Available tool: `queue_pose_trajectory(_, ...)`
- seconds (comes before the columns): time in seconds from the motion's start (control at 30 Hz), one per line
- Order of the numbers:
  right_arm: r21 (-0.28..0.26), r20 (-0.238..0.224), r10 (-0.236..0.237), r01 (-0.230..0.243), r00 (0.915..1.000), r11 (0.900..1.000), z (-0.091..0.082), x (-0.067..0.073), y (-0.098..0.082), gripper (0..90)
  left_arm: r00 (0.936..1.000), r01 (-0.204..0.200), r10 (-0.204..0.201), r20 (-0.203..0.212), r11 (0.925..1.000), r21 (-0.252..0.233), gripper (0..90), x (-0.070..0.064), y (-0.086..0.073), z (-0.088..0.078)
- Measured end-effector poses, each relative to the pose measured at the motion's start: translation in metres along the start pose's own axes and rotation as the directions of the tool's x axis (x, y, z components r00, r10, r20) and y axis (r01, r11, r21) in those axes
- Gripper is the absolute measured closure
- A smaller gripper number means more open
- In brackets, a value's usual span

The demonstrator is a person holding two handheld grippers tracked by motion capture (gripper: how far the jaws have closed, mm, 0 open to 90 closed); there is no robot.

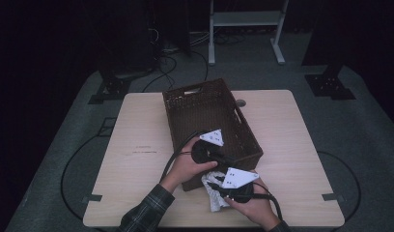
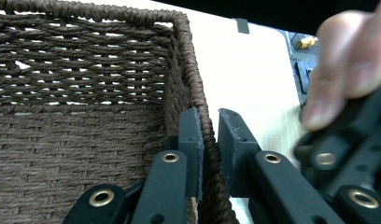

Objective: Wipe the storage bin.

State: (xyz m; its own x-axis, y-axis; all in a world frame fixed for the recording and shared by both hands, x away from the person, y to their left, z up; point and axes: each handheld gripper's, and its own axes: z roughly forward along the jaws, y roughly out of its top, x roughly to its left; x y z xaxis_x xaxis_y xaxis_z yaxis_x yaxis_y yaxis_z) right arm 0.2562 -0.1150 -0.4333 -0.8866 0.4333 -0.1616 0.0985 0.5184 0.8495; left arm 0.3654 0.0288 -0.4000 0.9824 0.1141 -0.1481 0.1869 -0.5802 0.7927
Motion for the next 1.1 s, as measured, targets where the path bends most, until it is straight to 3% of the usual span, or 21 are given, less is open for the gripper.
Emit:
queue_pose_trajectory(0.13,-0.048,0.004,-0.022,0.022,0.9997,0.999,-0.005,0.003,0.01,77.8,1.0,0.002,-0.002,0.001,1.0,0.0,79.3,0.0,0.0,0.0)
queue_pose_trajectory(0.33,-0.06,-0.007,-0.029,0.028,0.9996,0.998,0.003,0.008,0.015,77.8,1.0,0.0,0.0,0.001,1.0,0.003,79.3,0.0,0.0,0.0)
queue_pose_trajectory(0.7,-0.033,-0.063,-0.047,0.044,0.9969,0.998,0.036,0.014,0.009,78.2,1.0,0.001,-0.001,0.002,1.0,0.001,79.3,0.0,0.0,0.0)
queue_pose_trajectory(1.1,0.067,-0.107,-0.046,0.053,0.9932,0.996,0.066,0.022,-0.01,78.0,1.0,0.001,-0.001,0.002,1.0,0.002,79.3,0.0,0.0,0.0)
